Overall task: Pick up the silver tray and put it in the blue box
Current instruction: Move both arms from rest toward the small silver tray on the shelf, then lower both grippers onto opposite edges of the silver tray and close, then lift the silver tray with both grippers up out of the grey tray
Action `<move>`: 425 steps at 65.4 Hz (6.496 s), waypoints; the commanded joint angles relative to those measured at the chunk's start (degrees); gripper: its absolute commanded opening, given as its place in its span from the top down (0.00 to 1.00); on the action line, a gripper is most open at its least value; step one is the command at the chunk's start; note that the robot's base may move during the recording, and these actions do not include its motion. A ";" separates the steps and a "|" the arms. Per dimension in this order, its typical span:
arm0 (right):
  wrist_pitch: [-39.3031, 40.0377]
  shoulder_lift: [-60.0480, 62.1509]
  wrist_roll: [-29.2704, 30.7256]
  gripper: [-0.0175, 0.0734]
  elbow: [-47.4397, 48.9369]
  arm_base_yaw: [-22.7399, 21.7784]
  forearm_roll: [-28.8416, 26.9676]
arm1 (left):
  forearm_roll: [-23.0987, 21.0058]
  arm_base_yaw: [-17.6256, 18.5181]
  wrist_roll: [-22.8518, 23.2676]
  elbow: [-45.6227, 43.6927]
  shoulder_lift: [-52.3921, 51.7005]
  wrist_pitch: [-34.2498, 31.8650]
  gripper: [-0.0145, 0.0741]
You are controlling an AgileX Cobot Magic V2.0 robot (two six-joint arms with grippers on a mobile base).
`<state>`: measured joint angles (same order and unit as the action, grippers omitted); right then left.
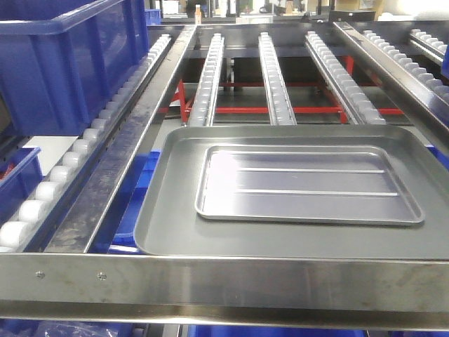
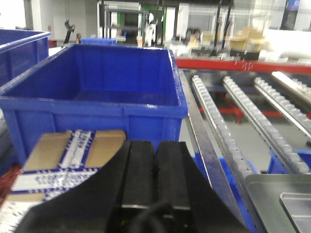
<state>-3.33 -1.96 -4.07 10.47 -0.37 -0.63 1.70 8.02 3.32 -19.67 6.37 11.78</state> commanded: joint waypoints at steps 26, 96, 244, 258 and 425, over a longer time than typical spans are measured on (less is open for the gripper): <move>0.84 -31.53 0.11 0.33 18.94 0.03 0.01 | -10.85 3.43 -7.51 -27.43 34.31 12.27 0.44; -36.33 -72.72 -0.55 0.27 51.04 12.46 -0.14 | 8.44 38.65 19.16 -70.12 91.83 36.12 0.41; -33.71 -95.93 -4.34 0.74 56.91 10.71 -0.14 | 10.14 34.56 33.31 -80.17 110.74 42.41 0.95; -37.20 -88.12 -4.39 0.74 57.60 10.89 -0.14 | 13.34 34.56 32.95 -83.42 105.73 47.06 0.95; -51.22 -79.60 -9.93 0.74 69.91 22.88 2.40 | 14.97 34.56 27.28 -73.05 81.99 58.16 0.95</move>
<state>-57.90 -83.91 -15.03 78.09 22.82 -0.73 14.28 42.40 32.56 -91.48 90.43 69.28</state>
